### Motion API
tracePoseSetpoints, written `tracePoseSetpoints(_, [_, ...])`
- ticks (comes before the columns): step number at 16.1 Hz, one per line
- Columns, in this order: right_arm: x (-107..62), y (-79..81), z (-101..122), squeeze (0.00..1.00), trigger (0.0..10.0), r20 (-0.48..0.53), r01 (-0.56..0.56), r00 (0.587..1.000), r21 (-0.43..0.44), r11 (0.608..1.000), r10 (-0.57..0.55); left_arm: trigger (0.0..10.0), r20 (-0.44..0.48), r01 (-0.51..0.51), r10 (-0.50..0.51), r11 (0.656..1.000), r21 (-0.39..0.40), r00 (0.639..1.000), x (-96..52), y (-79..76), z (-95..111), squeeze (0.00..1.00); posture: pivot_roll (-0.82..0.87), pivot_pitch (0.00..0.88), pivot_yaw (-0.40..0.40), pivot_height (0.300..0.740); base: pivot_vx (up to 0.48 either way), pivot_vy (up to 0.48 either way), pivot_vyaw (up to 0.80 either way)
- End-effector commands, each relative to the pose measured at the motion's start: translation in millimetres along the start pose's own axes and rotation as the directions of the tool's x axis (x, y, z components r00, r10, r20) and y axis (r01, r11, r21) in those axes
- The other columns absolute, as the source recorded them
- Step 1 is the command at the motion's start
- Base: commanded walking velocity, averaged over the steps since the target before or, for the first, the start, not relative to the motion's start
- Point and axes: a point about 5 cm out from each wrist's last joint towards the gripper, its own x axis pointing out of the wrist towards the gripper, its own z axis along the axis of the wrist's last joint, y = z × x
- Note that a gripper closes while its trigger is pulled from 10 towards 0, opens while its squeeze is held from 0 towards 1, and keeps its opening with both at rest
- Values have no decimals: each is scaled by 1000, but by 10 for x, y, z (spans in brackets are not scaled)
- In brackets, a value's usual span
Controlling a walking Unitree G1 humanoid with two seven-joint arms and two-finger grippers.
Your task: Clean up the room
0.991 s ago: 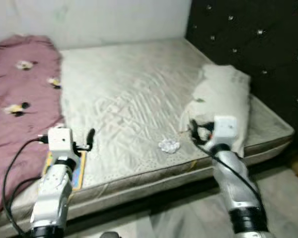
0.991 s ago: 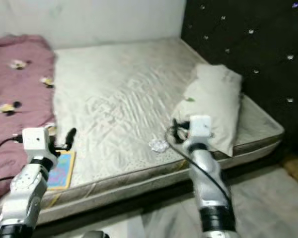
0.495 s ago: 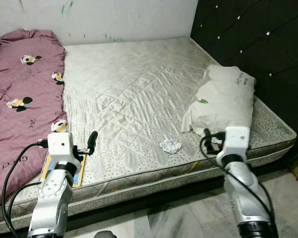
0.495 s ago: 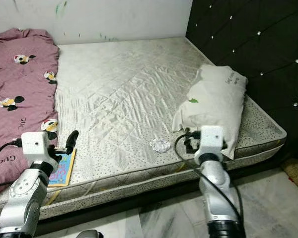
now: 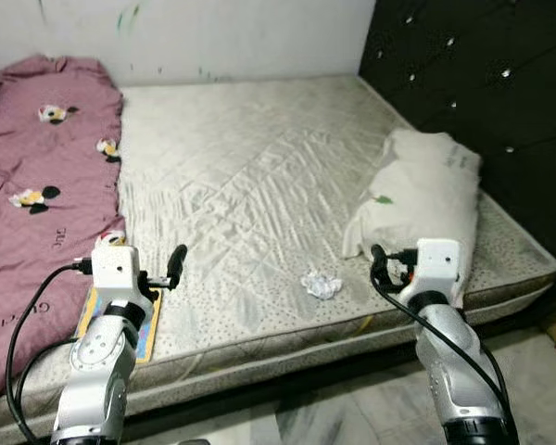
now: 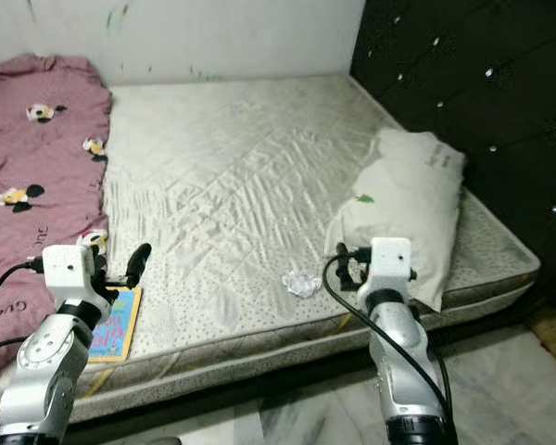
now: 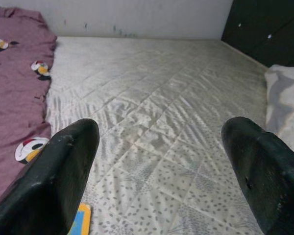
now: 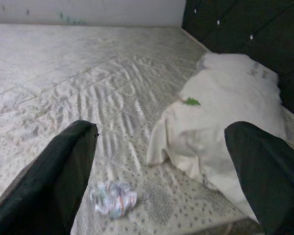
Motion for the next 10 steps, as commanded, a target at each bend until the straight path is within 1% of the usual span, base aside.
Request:
tracePoseSetpoints(1, [-13, -76, 72, 0, 10000, 32, 22, 999, -18, 1000, -22, 10000, 12, 26, -25, 1000, -5, 1000, 40, -62, 44, 0, 9, 0, -62, 740, 304, 0, 0])
tracePoseSetpoints(3, [5, -97, 74, 0, 10000, 30, 30, 999, -2, 1000, -30, 10000, 10, 22, -22, 1000, -2, 1000, 49, -62, 46, 0, 9, 0, -63, 740, 294, 0, 0])
tracePoseSetpoints(4, [23, -118, 86, 0, 10000, 36, 60, 998, -49, 997, -58, 10000, -8, 0, 1, 1000, 12, 1000, 57, -46, 28, 0, 9, 0, -63, 740, 0, 0, 0])
tracePoseSetpoints(5, [38, -124, 80, 0, 10000, 34, 91, 996, -138, 986, -87, 10000, -6, -7, 7, 1000, 12, 1000, 62, -41, 27, 0, 9, 0, -63, 740, 0, 0, 0])
tracePoseSetpoints(6, [41, -101, 71, 0, 10000, 42, 68, 997, -128, 989, -64, 10000, -2, -24, 24, 999, 32, 1000, 63, -26, 35, 0, 9, 0, -63, 740, 0, 0, 0])
tracePoseSetpoints(7, [40, -90, 55, 0, 10000, 27, 63, 998, -74, 995, -61, 10000, -2, -35, 35, 999, 34, 999, 72, -12, 36, 0, 11, 0, -63, 740, 0, 0, 0])
tracePoseSetpoints(8, [44, -107, 62, 0, 10000, 37, 94, 995, -78, 993, -91, 10000, -1, -35, 35, 999, 37, 999, 78, -11, 40, 0, 11, 0, -63, 740, 0, 0, 0])
tracePoseSetpoints(9, [37, -55, 43, 0, 10000, -2, 6, 1000, -49, 999, -6, 10000, 0, -24, 24, 999, 47, 1000, 81, -23, 46, 0, 11, 0, -63, 740, 0, 0, 0])
tracePoseSetpoints(10, [30, -30, 69, 0, 10000, 27, -5, 1000, -84, 996, 8, 10000, -1, -20, 20, 998, 54, 1000, 85, -35, 49, 0, 9, 0, -63, 740, 0, 0, 0])
